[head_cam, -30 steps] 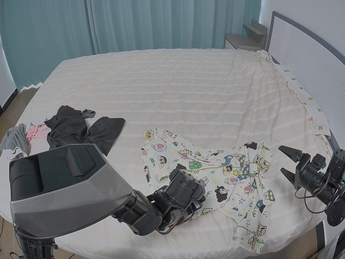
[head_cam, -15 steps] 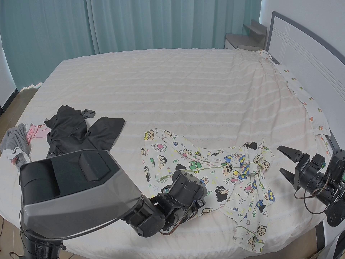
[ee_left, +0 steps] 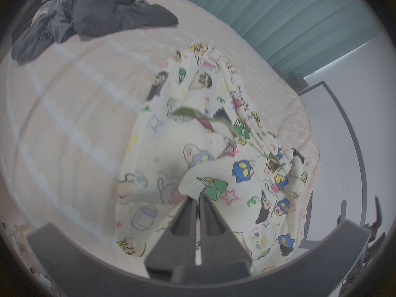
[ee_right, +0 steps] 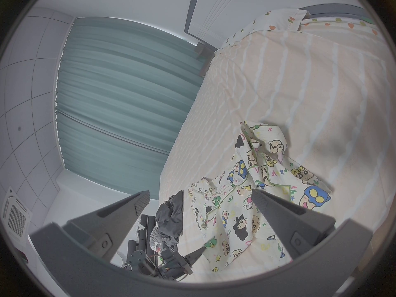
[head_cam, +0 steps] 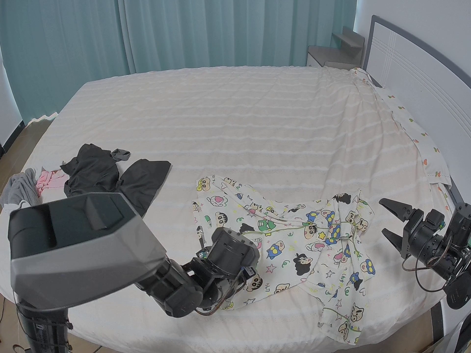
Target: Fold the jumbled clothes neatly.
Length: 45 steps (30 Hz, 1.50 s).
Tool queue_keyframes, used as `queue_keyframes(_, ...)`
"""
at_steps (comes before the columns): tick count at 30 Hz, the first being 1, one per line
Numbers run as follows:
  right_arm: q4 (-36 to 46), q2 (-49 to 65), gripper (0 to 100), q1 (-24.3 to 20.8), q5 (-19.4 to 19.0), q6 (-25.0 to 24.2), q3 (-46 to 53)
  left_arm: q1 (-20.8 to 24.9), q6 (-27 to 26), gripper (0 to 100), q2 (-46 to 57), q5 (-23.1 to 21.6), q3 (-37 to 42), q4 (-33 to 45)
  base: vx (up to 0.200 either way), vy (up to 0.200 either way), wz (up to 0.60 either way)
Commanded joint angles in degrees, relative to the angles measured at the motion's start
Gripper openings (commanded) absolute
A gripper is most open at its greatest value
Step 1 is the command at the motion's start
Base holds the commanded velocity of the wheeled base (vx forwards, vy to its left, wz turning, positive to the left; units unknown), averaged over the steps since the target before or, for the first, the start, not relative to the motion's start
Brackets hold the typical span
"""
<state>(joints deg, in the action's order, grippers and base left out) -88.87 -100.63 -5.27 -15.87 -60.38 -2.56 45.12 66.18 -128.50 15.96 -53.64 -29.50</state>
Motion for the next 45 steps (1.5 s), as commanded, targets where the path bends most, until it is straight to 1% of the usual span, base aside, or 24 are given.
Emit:
queue_keyframes(1,0.01,0.88,100,-0.01,-0.04,0.0,0.01,-3.63,-2.2,0,7.39,0.13,3.01,-0.03,0.0,0.0,0.0)
queue_keyframes(7,0.01,0.53,100,0.08,-0.12,0.09,0.54,-7.06,-5.8,0,10.64,0.21,6.71,-0.38,0.0,0.0,0.0)
queue_keyframes(12,0.01,-1.14,100,0.34,-0.21,2.28,1.33,-9.87,-7.47,0,9.59,0.04,8.99,-4.6,0.0,0.0,0.0)
queue_keyframes(17,0.01,-2.29,100,0.52,-0.21,3.43,1.51,-11.46,-9.84,0,7.12,-0.05,9.43,-5.92,0.0,0.0,0.0)
queue_keyframes(23,0.01,-2.29,100,0.61,-0.21,3.51,1.59,-11.54,-9.67,0,5.45,-0.4,9.25,-6.62,0.0,0.0,0.0)
queue_keyframes(25,0.01,-2.29,100,0.61,-0.12,3.51,1.59,-11.1,-9.49,0,6.25,-1.89,10.31,-7.85,0.0,0.0,0.0)
queue_keyframes(26,0.01,-2.29,100,0.61,-0.21,3.51,1.59,-10.84,-9.41,0,7.39,-3.48,11.63,-8.12,0.0,0.0,0.0)
queue_keyframes(29,0.01,-2.29,100,0.61,-0.21,3.51,1.68,-7.76,-9.41,0,10.55,-9.19,16.29,-8.12,0.0,0.0,0.0)
queue_keyframes(31,0.01,-2.29,100,0.7,-0.21,3.51,1.68,-6.18,-9.41,0,11.96,-11.12,19.01,-8.03,0.0,0.0,0.0)
queue_keyframes(35,0.1,-2.29,100,0.61,-0.21,3.51,1.68,-3.37,-9.05,0,11.87,-11.3,21.47,-8.03,0.0,0.0,0.0)
queue_keyframes(39,0.01,-2.29,100,0.52,-0.21,3.51,2.03,-2.49,-8.44,0,11.78,-11.48,22.61,-8.2,0.0,0.0,0.0)
queue_keyframes(40,0.01,-2.2,100,0.52,-0.21,3.6,2.12,-2.4,-8.35,100,11.69,-11.48,22.53,-8.29,0.0,0.0,0.0)
queue_keyframes(45,0.01,-2.29,100,0.52,-0.21,4.22,2.21,-2.23,-8.35,100,10.55,-11.74,22.09,-8.38,0.0,0.0,0.0)
